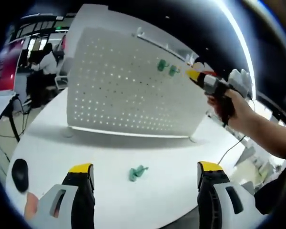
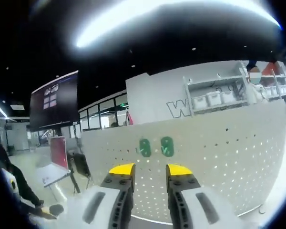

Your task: Insert the hook assembly into the mounting plate slot until the hook locks in place.

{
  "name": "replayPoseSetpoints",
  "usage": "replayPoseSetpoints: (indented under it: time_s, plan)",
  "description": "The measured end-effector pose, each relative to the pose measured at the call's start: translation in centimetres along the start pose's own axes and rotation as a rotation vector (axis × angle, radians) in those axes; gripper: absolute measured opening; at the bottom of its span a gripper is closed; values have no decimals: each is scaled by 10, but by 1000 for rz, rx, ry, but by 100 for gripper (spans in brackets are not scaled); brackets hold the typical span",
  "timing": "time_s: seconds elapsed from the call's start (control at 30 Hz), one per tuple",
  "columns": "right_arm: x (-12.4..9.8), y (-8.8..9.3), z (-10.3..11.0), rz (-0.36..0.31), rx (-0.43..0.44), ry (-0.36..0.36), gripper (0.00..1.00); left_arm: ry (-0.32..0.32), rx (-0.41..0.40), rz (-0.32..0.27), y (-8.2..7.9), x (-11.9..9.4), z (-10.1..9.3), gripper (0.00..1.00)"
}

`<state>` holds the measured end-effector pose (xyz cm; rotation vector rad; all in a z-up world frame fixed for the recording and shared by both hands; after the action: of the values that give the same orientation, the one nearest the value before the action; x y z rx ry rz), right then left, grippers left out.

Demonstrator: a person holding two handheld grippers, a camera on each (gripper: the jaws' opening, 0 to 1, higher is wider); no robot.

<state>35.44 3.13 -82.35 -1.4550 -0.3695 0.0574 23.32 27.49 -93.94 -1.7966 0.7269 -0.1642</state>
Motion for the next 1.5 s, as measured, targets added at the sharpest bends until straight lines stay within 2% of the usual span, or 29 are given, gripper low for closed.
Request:
replayPoseSetpoints:
  time_s: [0.17, 0.27, 0.3, 0.4, 0.5, 0.67, 0.83, 1.0, 1.27, 1.5]
  plan:
    - [-29, 17, 9, 77, -59, -107, 23, -2, -2, 17, 5, -3, -3, 91]
    - [-48, 29, 15, 131, -200, -190, 23, 4, -1, 38, 10, -5, -7, 91]
    - [-57, 36, 20, 170, -221, -224, 23, 10, 5, 53, 14, -6, -9, 91]
    - [-76, 49, 28, 245, -204, -279, 24, 16, 35, 87, 21, -9, -13, 91]
    - [-92, 58, 34, 276, -227, -324, 24, 19, 44, 103, 25, -11, -16, 92]
    - [-116, 77, 32, 327, -190, -340, 25, 16, 61, 130, 30, -15, -18, 91]
    - [-136, 92, 30, 381, -195, -363, 25, 2, 71, 131, 30, -18, -18, 91]
    - [-154, 106, 24, 437, -204, -385, 25, -7, 65, 152, 37, -21, -16, 90]
    - [-170, 115, 22, 489, -199, -408, 25, -13, 66, 176, 44, -21, -14, 90]
    - [-177, 139, 35, 573, -200, -485, 25, -22, 55, 201, 52, -21, -11, 89]
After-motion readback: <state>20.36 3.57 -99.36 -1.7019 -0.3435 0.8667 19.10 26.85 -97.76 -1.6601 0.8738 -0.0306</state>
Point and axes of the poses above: the point that each gripper's makers call its tool centre point, and the gripper's own axes: x roughly forward along the fingers, z roughly to its left, y roughly out of its underside, the point moved 6 cm from there along -x, roughly backward along the fingers, and after that the axes turned 10 degrees about -z, right-handed, at the moved point
